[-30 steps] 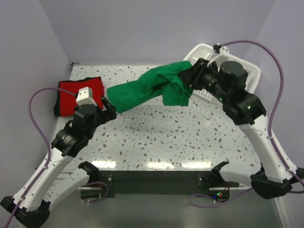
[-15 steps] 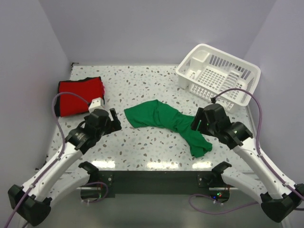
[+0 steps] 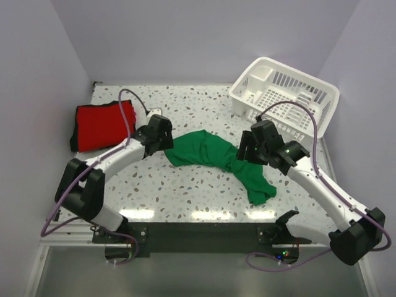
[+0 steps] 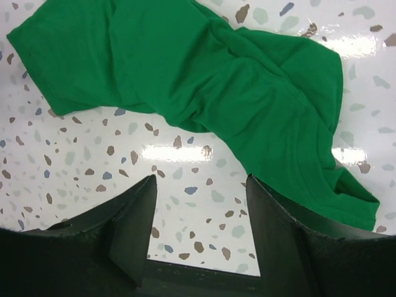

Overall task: Fold and stack the t-shirts
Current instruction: Flatten the tshirt out

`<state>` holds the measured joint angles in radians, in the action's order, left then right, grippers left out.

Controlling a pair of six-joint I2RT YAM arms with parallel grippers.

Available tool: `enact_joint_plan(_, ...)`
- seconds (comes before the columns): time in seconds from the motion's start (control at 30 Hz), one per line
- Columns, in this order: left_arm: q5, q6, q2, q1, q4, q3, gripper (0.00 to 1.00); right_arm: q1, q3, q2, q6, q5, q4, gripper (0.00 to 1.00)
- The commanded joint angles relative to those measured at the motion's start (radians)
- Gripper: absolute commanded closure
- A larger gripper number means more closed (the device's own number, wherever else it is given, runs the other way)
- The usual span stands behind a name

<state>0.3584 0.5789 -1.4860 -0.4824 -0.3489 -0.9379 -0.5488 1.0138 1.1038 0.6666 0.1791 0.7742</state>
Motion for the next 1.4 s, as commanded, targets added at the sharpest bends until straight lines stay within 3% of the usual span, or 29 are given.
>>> enact_joint_plan(0.0,-0.032,-0.079,-0.124,0.062,0.096,-0.096,0.31,0.000,0.083,0.047,-0.071,-0.039,-0.058,0.37)
enact_joint_plan(0.17,-0.075,-0.109,-0.259,0.093,0.097,-0.182,0.39,0.000,0.124,0.113,-0.128,-0.059,-0.065,0.38)
enact_joint_plan(0.4,-0.072,-0.120,-0.373,0.108,0.097,-0.252,0.41,0.001,0.181,0.212,-0.179,-0.095,-0.067,0.40)
enact_joint_plan(0.8,-0.064,-0.140,-0.382,0.116,0.096,-0.202,0.51,-0.002,0.189,0.284,-0.162,-0.162,-0.090,0.44)
enact_joint_plan(0.9,-0.085,-0.134,-0.370,0.116,0.113,-0.173,0.61,0.000,0.209,0.320,-0.157,-0.178,-0.102,0.46)
enact_joint_plan(1.0,-0.102,-0.122,-0.362,0.116,0.108,-0.161,0.65,-0.002,0.246,0.372,-0.153,-0.222,-0.124,0.49)
enact_joint_plan(1.23,-0.179,-0.143,-0.312,0.116,0.157,-0.082,1.00,-0.005,0.393,0.570,-0.168,-0.282,-0.185,0.59)
enact_joint_plan(1.37,-0.202,-0.133,-0.222,0.116,0.168,-0.033,1.00,-0.030,0.532,0.709,-0.194,-0.302,-0.190,0.66)
